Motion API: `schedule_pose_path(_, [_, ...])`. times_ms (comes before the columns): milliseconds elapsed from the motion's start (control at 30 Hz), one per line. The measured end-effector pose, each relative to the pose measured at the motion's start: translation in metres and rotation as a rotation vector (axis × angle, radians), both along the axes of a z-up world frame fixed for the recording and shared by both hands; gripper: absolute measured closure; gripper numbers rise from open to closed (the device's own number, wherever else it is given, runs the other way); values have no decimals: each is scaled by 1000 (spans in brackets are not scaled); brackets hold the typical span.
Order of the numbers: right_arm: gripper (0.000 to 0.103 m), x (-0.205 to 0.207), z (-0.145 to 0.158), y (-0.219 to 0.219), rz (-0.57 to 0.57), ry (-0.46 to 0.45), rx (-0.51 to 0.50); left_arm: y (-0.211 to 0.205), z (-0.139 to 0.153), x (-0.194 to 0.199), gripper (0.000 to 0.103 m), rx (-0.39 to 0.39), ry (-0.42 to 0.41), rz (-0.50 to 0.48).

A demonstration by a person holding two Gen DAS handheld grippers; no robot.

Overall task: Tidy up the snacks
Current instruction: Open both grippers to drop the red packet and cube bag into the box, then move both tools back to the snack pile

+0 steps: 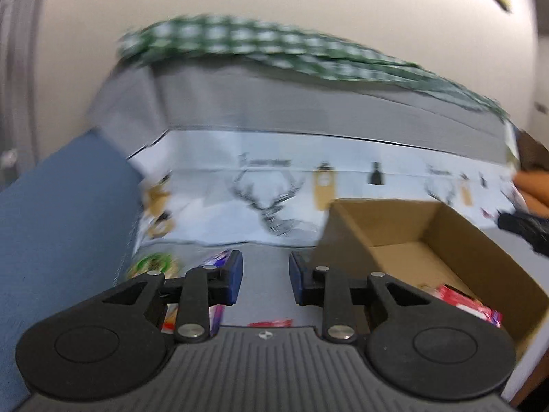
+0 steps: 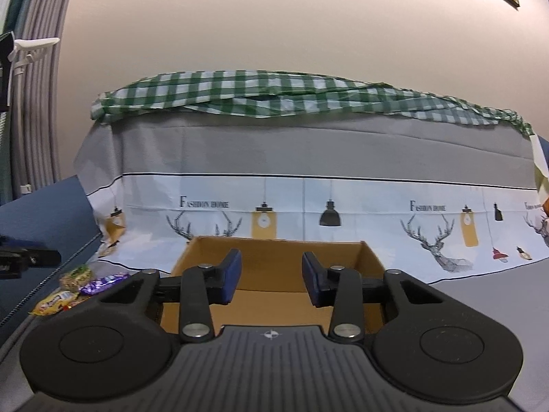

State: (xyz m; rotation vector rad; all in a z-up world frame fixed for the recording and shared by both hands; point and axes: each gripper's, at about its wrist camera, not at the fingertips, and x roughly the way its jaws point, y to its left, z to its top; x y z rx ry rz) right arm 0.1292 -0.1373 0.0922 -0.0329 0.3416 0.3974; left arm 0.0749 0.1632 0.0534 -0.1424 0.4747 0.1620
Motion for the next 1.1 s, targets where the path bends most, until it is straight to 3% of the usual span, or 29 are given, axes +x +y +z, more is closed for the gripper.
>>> schedule_pose_path(233, [62,-16,-1,31,76,-13,31,49,-19,7,71,-122,124,130])
schedule_pose_path(533, [64,-63,-3,100,323,-67,111,79,-27,2,71,-204,140,241])
schedule_pose_path(767, [59,-58,-41,169,423,100,-46,100,-42,7,71,-310,185,317])
schedule_pose_path(933, [42,-36,-71,207,386,226,-112,101,-53,18,66,-265,233,332])
schedule_pose_path(1100, [28,-8,-95,229,329,344,-129,89,-62,39,57,-97,284,316])
